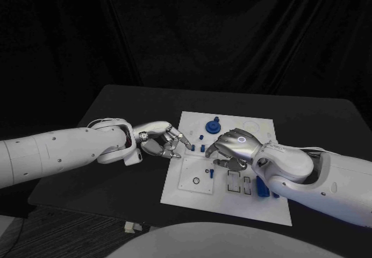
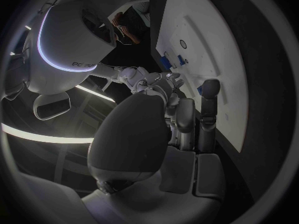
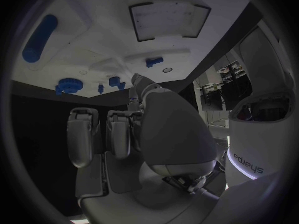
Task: Assemble the parts on the task board
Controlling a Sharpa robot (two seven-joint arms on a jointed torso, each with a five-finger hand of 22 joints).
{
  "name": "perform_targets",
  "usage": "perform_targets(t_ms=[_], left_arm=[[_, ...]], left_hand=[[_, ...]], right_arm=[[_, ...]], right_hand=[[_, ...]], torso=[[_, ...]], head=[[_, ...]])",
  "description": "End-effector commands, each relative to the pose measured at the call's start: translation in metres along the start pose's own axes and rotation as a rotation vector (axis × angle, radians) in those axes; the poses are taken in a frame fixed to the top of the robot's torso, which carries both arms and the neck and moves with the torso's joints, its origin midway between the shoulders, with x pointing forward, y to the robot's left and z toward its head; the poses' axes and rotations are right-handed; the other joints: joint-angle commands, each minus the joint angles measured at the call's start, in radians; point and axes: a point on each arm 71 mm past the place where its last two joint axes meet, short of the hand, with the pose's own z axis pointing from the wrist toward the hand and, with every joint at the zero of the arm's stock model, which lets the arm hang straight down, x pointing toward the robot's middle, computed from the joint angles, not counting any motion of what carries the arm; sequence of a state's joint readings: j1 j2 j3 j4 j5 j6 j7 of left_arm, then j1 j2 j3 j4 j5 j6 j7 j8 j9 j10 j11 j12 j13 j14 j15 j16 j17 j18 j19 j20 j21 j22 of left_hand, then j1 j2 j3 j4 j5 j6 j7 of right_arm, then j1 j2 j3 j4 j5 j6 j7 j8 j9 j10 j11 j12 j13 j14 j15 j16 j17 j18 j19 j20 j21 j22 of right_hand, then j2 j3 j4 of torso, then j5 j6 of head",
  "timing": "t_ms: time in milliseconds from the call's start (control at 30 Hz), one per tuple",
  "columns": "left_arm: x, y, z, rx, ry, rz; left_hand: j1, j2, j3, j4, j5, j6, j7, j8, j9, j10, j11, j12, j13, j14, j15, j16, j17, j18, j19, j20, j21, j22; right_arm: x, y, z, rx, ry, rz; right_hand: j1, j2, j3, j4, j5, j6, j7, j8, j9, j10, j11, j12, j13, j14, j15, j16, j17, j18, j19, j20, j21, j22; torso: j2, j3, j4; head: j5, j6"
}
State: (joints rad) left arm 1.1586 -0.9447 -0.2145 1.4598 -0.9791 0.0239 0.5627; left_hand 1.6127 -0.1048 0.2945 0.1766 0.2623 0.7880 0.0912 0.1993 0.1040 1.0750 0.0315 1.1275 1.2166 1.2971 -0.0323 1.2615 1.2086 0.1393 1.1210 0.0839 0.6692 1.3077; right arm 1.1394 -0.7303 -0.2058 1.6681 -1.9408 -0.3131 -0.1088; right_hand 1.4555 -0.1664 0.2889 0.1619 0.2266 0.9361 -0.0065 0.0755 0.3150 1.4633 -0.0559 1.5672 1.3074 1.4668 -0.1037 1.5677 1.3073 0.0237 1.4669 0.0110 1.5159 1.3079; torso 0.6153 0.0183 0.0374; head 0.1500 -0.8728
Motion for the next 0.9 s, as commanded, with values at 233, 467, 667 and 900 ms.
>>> perform_targets(t_ms=[233,467,667,900], left_arm=[[0.001,-0.001,0.001,0.011,0.007,-0.015],[0.001,-0.001,0.001,0.011,0.008,-0.015],[0.002,-0.002,0.002,0.013,0.008,-0.015],[0.002,-0.002,0.002,0.013,0.008,-0.015]], left_hand=[[0.002,0.006,0.008,0.0,0.006,0.001,0.003,0.004,0.001,0.007,0.0,0.004,-0.023,-0.005,0.004,0.001,-0.002,0.014,-0.007,-0.002,0.004,0.061],[0.003,0.005,0.009,-0.001,0.006,0.0,0.003,0.004,0.001,0.007,0.0,0.005,-0.022,-0.004,0.004,0.002,-0.001,0.014,-0.007,-0.002,0.005,0.061],[0.003,0.005,0.009,-0.001,0.006,0.0,0.003,0.004,0.001,0.007,0.0,0.005,-0.022,-0.004,0.004,0.002,-0.001,0.014,-0.007,-0.002,0.005,0.061],[0.004,0.005,0.011,-0.002,0.008,-0.001,0.003,0.003,0.0,0.008,0.0,0.005,-0.022,-0.005,0.005,0.001,-0.002,0.014,-0.007,-0.002,0.005,0.061]], right_arm=[[0.001,0.008,-0.002,-0.064,0.05,-0.059],[0.002,0.011,-0.002,-0.083,0.072,-0.09],[0.003,0.015,-0.001,-0.104,0.084,-0.125],[0.003,0.019,0.0,-0.138,0.071,-0.18]], right_hand=[[0.003,-0.021,0.008,0.002,-0.005,-0.027,-0.017,-0.011,-0.023,0.107,-0.01,0.004,0.263,0.104,-0.011,0.003,0.263,-0.009,0.07,-0.009,0.0,0.244],[0.012,-0.028,0.014,0.004,-0.064,-0.008,-0.026,-0.002,-0.035,0.107,-0.011,0.004,0.263,0.104,-0.012,0.003,0.263,-0.01,0.072,-0.011,0.003,0.245],[0.011,-0.037,0.0,0.022,-0.146,0.021,-0.028,0.01,-0.04,0.107,-0.01,0.004,0.263,0.104,-0.012,0.003,0.263,-0.011,0.075,-0.01,0.009,0.247],[0.018,-0.043,-0.011,0.029,-0.17,0.034,-0.036,0.016,-0.039,0.107,-0.008,0.004,0.263,0.104,-0.01,0.003,0.263,-0.013,0.079,-0.009,0.015,0.249]], torso=[[0.0,0.0001,0.0001],[0.0,-0.0002,0.0],[0.001,0.0001,0.0003],[0.0,0.0,-0.0001]], head=[[0.001,0.0],[0.0,0.0],[-0.001,0.0],[0.001,0.0]])
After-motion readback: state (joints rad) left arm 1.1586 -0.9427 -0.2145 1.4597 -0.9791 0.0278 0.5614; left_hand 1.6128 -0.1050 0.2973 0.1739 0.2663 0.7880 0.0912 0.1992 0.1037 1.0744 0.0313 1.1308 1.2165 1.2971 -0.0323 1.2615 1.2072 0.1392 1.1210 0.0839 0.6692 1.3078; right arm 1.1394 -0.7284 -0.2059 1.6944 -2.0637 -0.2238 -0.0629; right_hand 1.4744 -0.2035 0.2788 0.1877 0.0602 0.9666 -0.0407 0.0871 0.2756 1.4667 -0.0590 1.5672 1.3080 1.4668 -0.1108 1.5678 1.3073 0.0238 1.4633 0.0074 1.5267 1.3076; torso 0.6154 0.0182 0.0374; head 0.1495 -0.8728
